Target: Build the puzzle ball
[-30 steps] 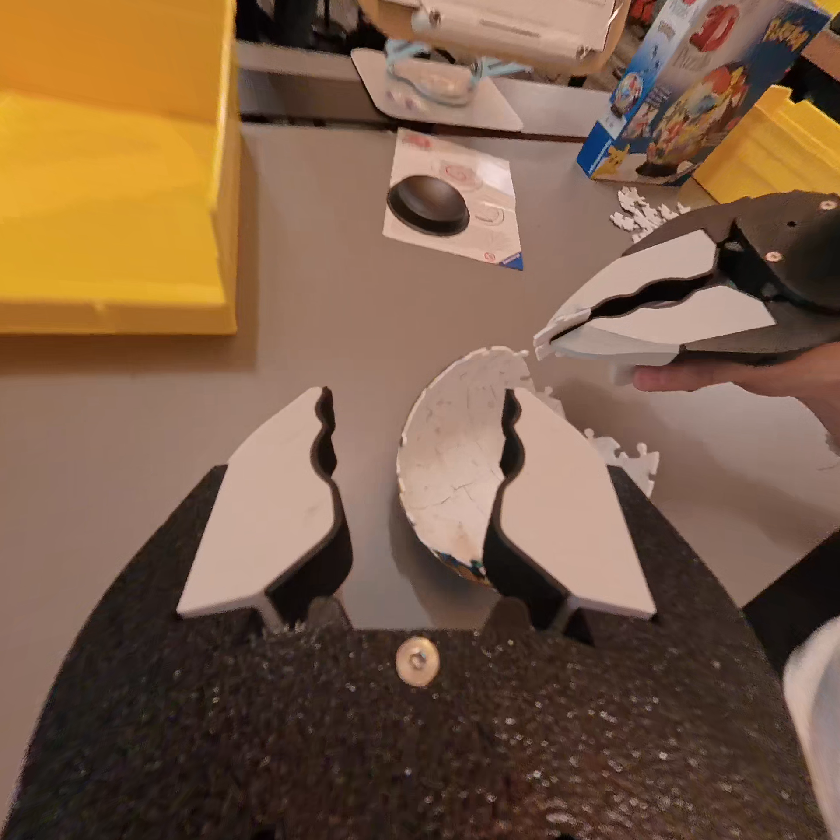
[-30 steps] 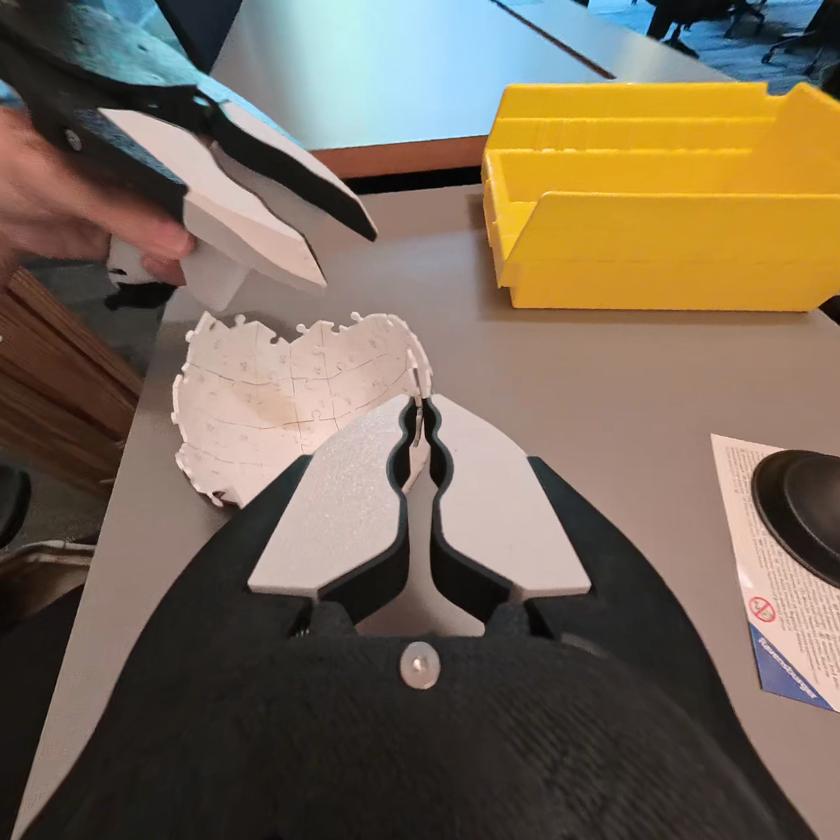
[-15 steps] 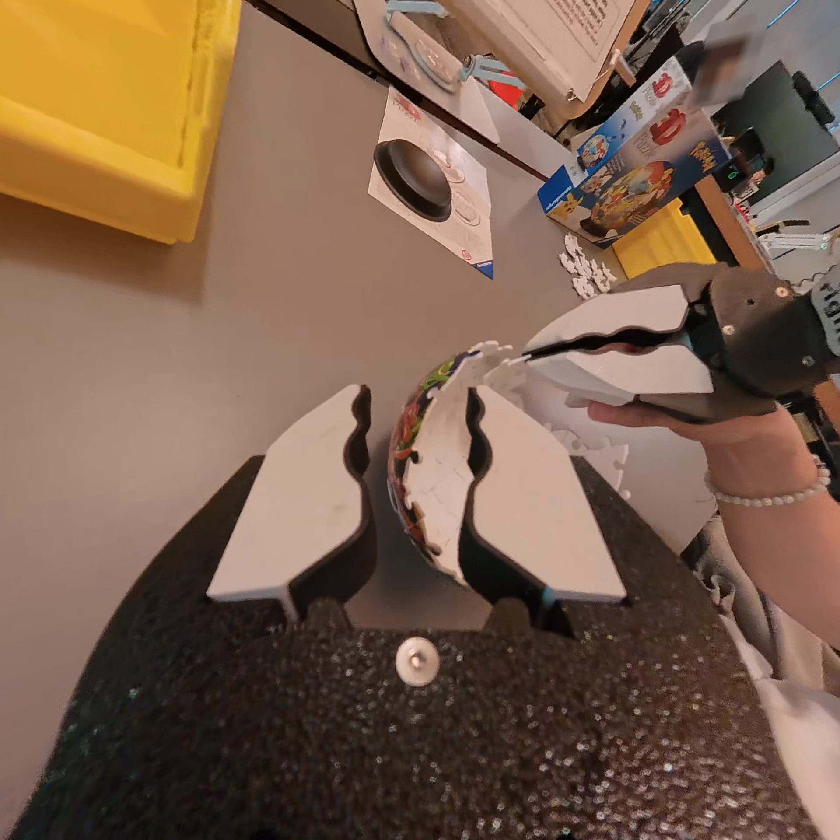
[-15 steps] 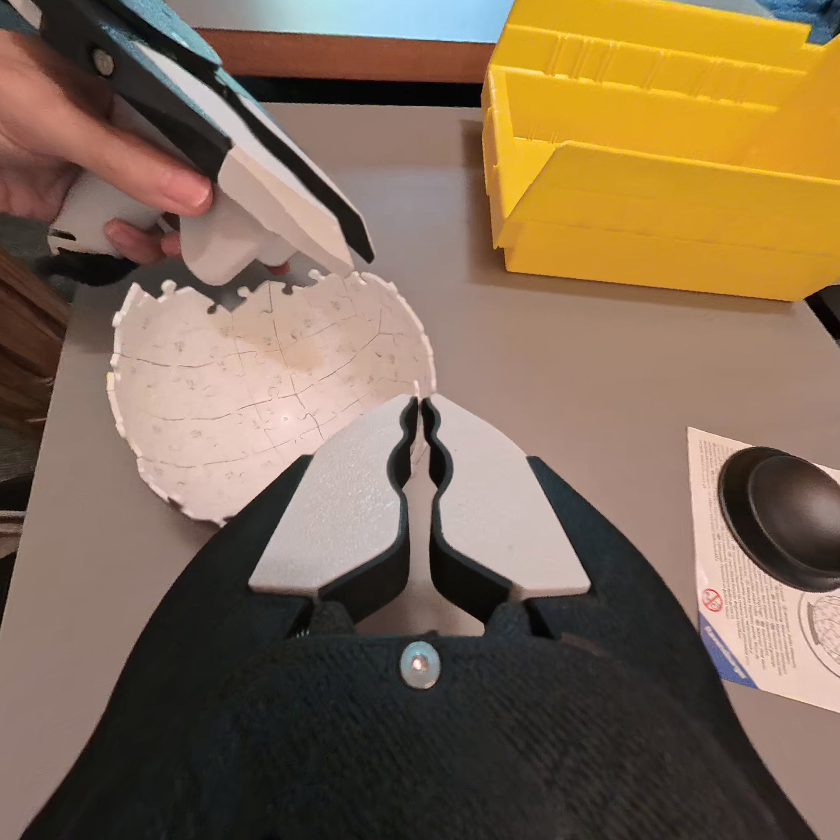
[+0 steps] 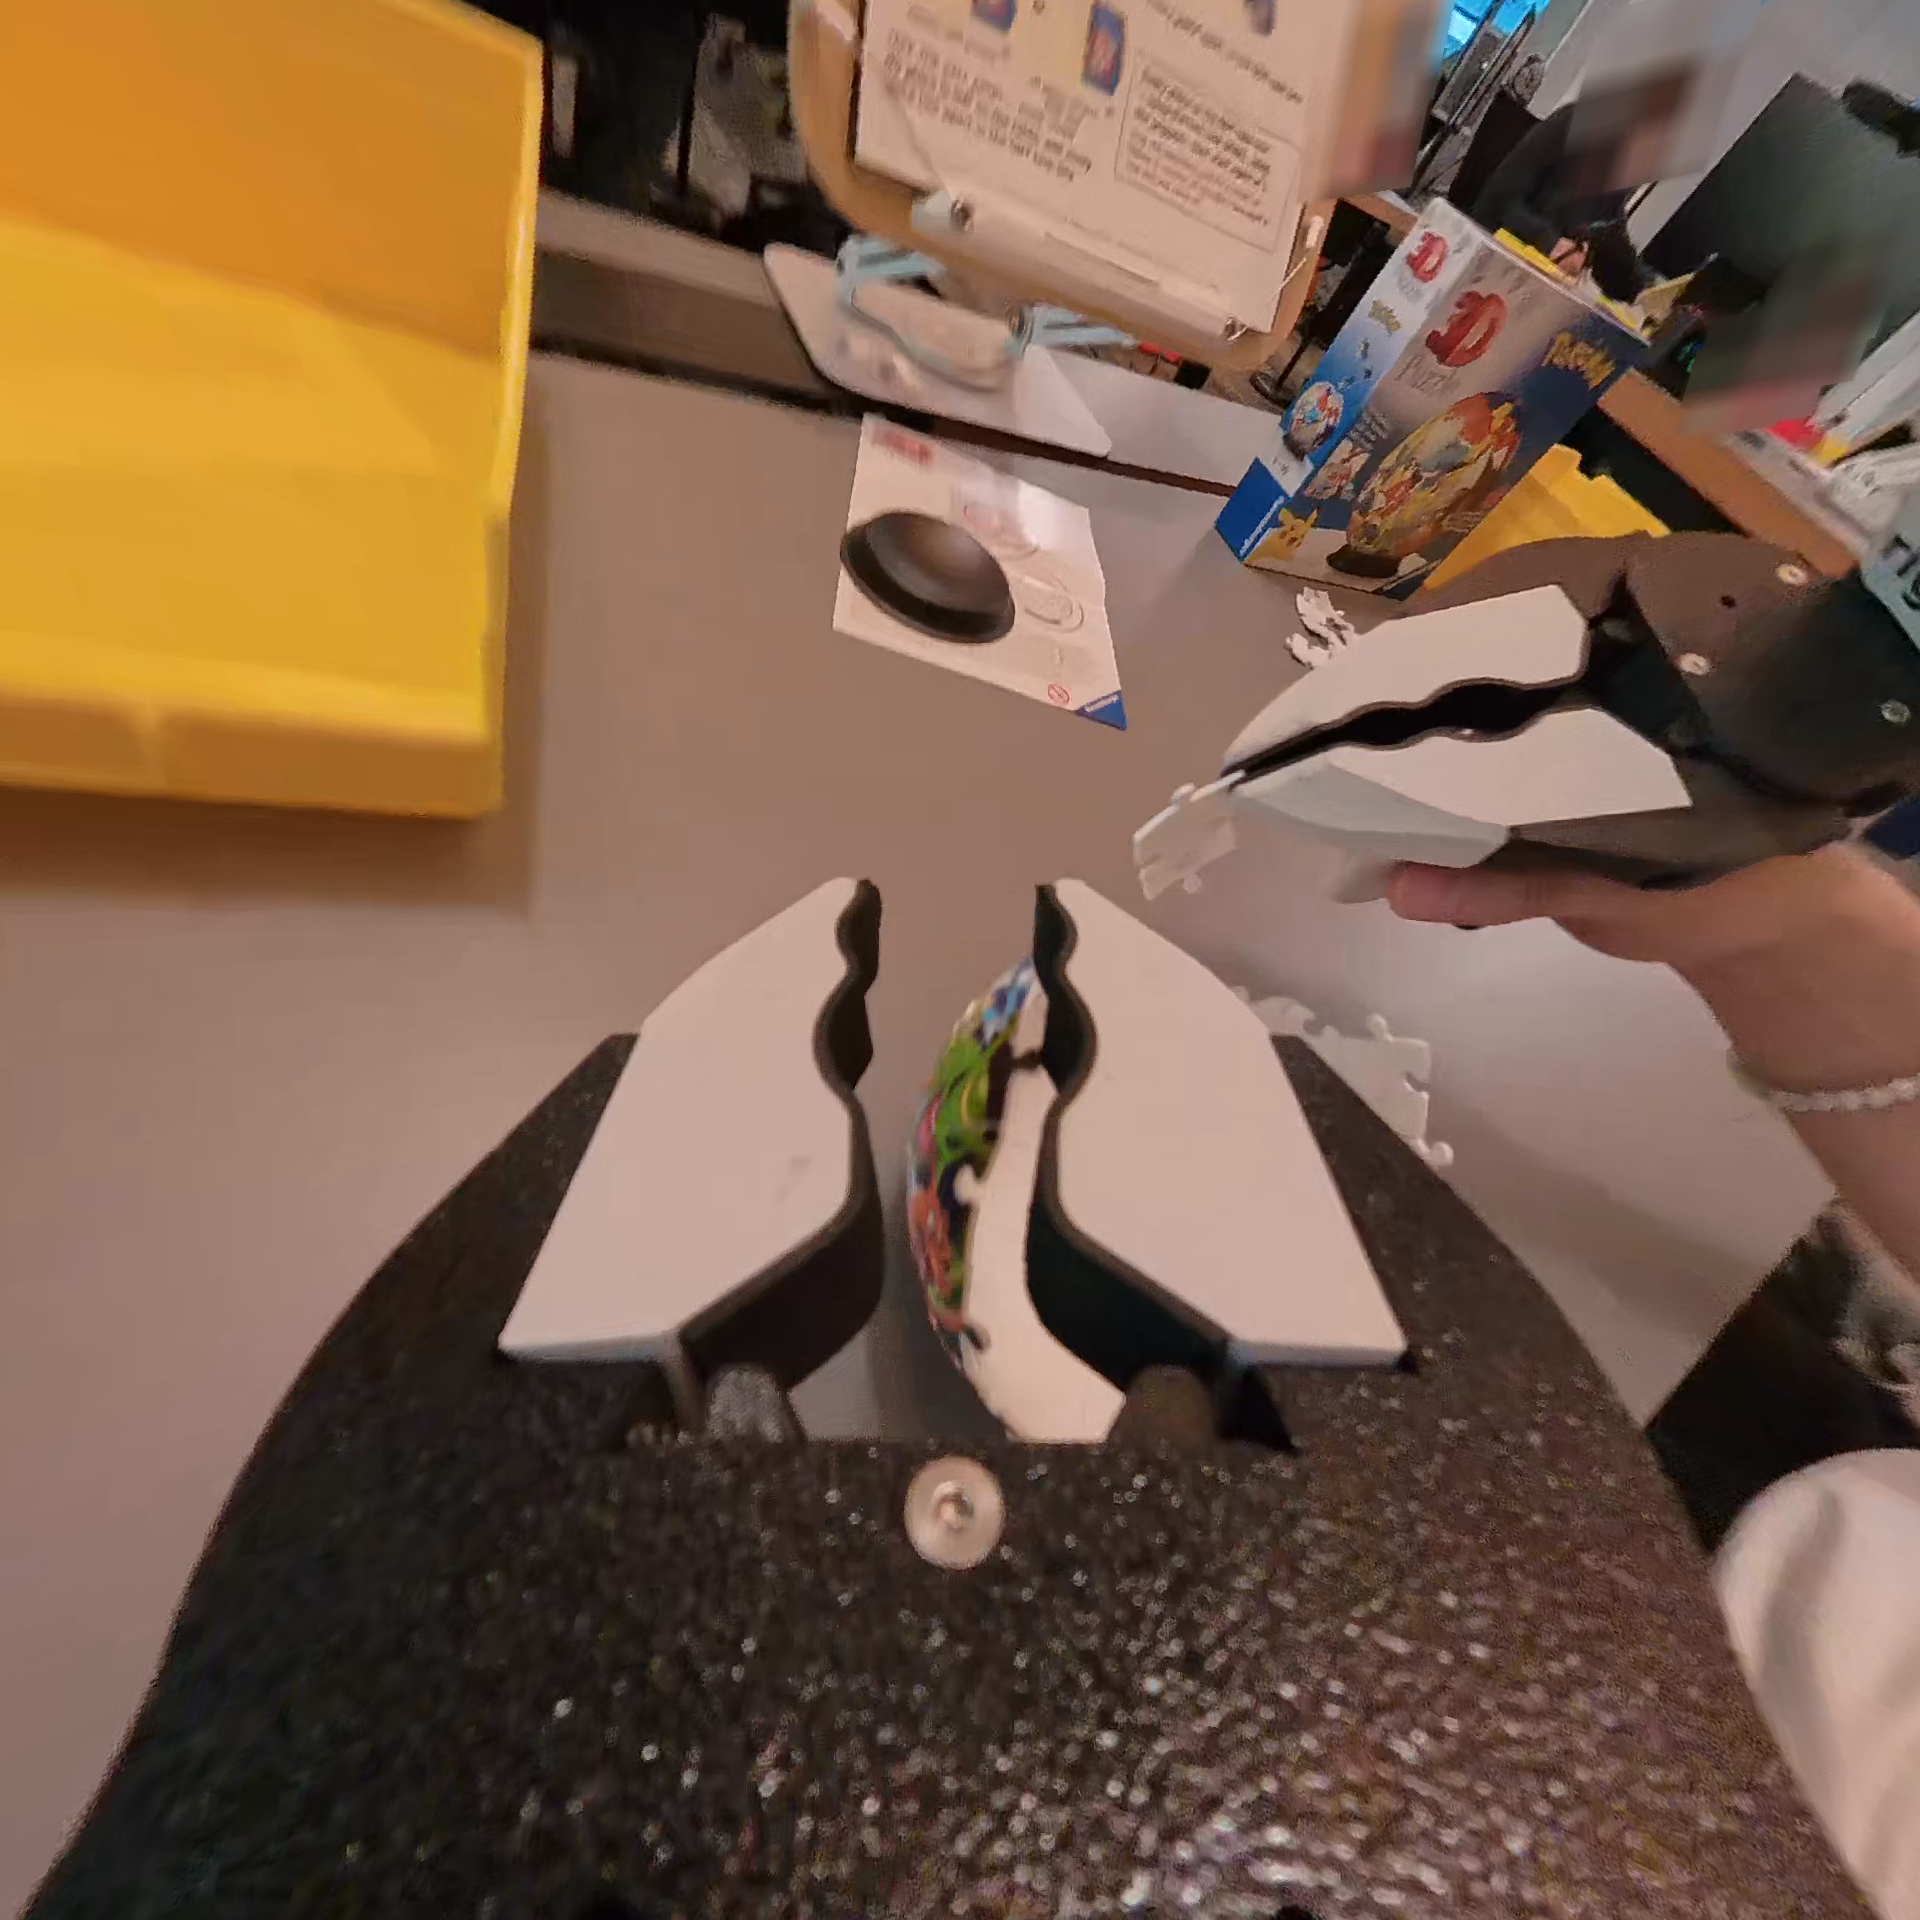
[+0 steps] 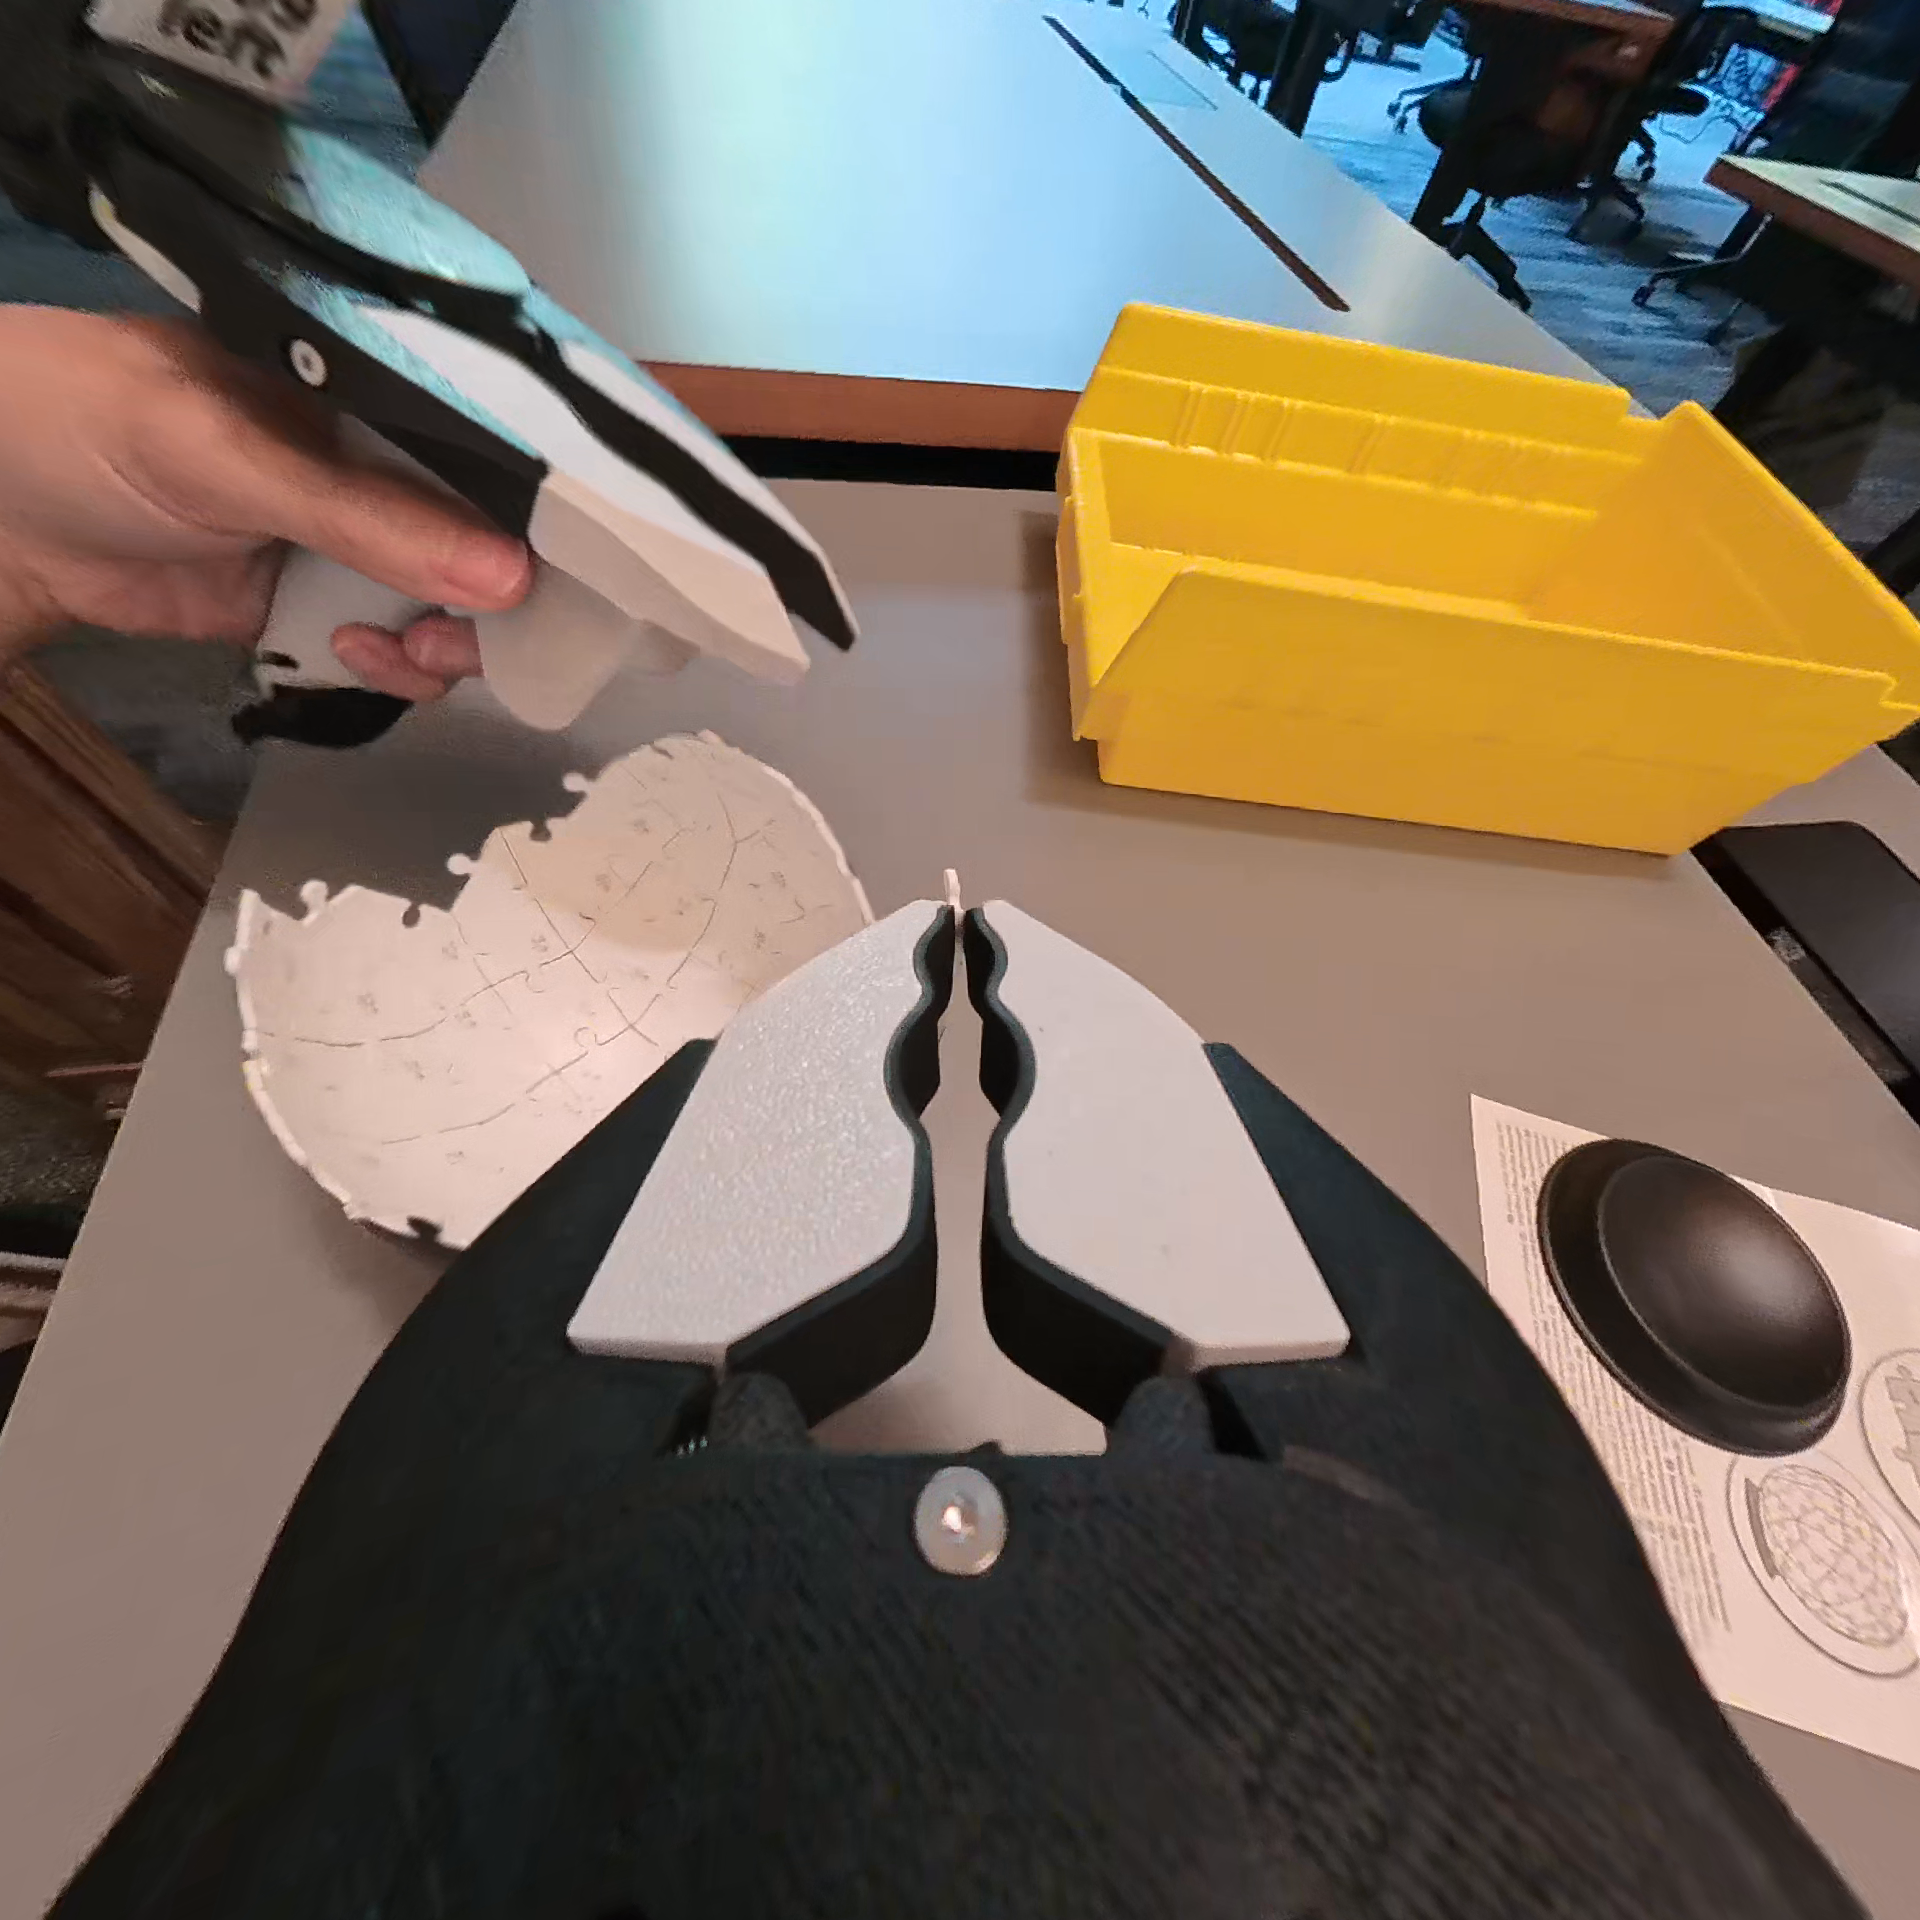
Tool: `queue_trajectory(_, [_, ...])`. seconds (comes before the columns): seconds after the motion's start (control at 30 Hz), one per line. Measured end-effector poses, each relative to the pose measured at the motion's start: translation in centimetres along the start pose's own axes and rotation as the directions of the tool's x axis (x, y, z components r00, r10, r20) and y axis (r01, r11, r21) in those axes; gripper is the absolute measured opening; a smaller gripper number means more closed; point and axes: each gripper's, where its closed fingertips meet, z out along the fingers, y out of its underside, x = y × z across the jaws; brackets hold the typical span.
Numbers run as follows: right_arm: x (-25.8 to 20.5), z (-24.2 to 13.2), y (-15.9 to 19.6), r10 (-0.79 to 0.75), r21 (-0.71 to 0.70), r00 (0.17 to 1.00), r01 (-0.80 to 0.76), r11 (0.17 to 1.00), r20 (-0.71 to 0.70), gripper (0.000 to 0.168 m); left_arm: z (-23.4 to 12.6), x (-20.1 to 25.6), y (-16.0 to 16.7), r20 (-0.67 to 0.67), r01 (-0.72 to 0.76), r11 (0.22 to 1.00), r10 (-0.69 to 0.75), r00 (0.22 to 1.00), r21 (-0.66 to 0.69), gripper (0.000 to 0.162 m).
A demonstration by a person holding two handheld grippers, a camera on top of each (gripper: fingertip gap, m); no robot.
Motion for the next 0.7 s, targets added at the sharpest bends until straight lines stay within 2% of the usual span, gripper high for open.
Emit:
queue_trajectory(0.03, [-0.4,0.0,-0.1,-0.011,0.001,1.000,0.011,1.000,0.023,0.002,-0.2,0.6,-0.5,0.000,-0.055,0.998,0.055,0.998,0.015,0.025])
queue_trajectory(0.17, [-2.0,0.0,-1.2,-0.039,0.054,0.995,0.034,0.998,0.092,0.002,-0.4,3.8,-0.9,-0.052,-0.285,0.958,0.287,0.956,0.038,0.023])
queue_trajectory(0.27, [-2.9,-0.2,-2.1,-0.058,0.092,0.989,0.045,0.995,0.136,0.002,0.2,4.9,0.2,-0.091,-0.383,0.924,0.382,0.920,0.000,0.023])
queue_trajectory(0.33, [-3.2,-0.3,-2.6,-0.059,0.108,0.988,0.044,0.993,0.145,0.002,0.6,5.2,0.9,-0.110,-0.409,0.912,0.404,0.908,-0.030,0.023])
queue_trajectory(0.5, [-4.0,-0.4,-3.0,-0.098,0.109,0.981,0.080,0.991,0.170,0.002,0.9,5.5,1.3,-0.133,-0.438,0.898,0.429,0.893,-0.041,0.011])
queue_trajectory(0.6, [-3.9,-0.4,-3.5,-0.094,0.136,0.980,0.070,0.988,0.174,0.004,0.5,5.7,0.9,-0.158,-0.427,0.904,0.421,0.893,-0.008,0.004])
queue_trajectory(0.7, [-4.2,-0.2,-3.8,-0.097,0.143,0.972,0.066,0.988,0.216,0.021,0.1,5.5,0.5,-0.176,-0.385,0.923,0.382,0.907,0.021,0.002])
